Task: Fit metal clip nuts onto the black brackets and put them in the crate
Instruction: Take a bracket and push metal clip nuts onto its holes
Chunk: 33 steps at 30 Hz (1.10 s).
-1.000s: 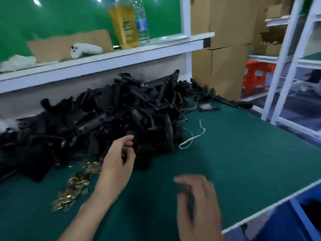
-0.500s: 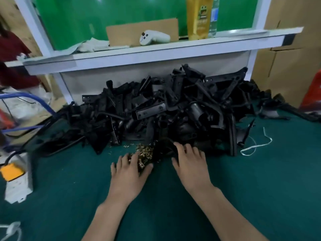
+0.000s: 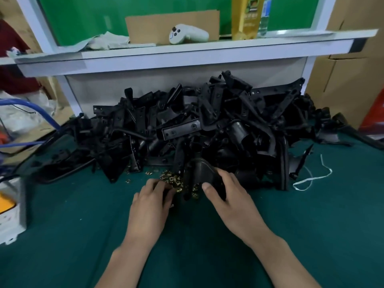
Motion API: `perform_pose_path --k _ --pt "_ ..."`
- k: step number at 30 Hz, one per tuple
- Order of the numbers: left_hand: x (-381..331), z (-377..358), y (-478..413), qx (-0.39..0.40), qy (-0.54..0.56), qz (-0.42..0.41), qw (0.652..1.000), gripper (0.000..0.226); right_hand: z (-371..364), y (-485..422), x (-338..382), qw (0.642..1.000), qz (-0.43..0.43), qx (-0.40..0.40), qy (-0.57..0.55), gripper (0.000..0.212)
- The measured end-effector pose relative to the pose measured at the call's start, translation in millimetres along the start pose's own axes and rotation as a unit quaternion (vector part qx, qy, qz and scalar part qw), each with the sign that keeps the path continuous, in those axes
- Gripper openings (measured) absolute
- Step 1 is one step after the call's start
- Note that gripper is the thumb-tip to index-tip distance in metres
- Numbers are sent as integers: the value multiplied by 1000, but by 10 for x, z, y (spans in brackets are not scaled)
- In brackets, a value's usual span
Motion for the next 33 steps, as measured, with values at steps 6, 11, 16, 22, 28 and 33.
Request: perform_pose_path --k 6,11,16,22,28,33 --pt "98 279 5 -107 261 46 958 11 45 -19 102 985 7 16 -171 27" --pt "130 176 19 -66 440 111 889 19 23 -23 179 976 25 44 -214 23" --pt "153 107 11 -36 478 124 869 19 122 51 250 997 81 -1 -6 16" --pt "91 73 32 -4 448 120 886 12 -111 98 179 980 79 65 168 66" --pt "94 76 52 -1 432 118 894 13 -209 58 33 963 47 80 251 102" --pt "82 41 71 7 424 113 898 12 -241 28 -31 950 57 75 299 95"
Point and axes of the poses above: each hand's wrist, its own y-axis away from the middle knuckle, its own z-axis out of the back of the hand, x = y × z, the point moved 9 cm from there along -y, towards the middle knuckle, and after that the axes turned 1 degree about -z, right-handed, at the moved point
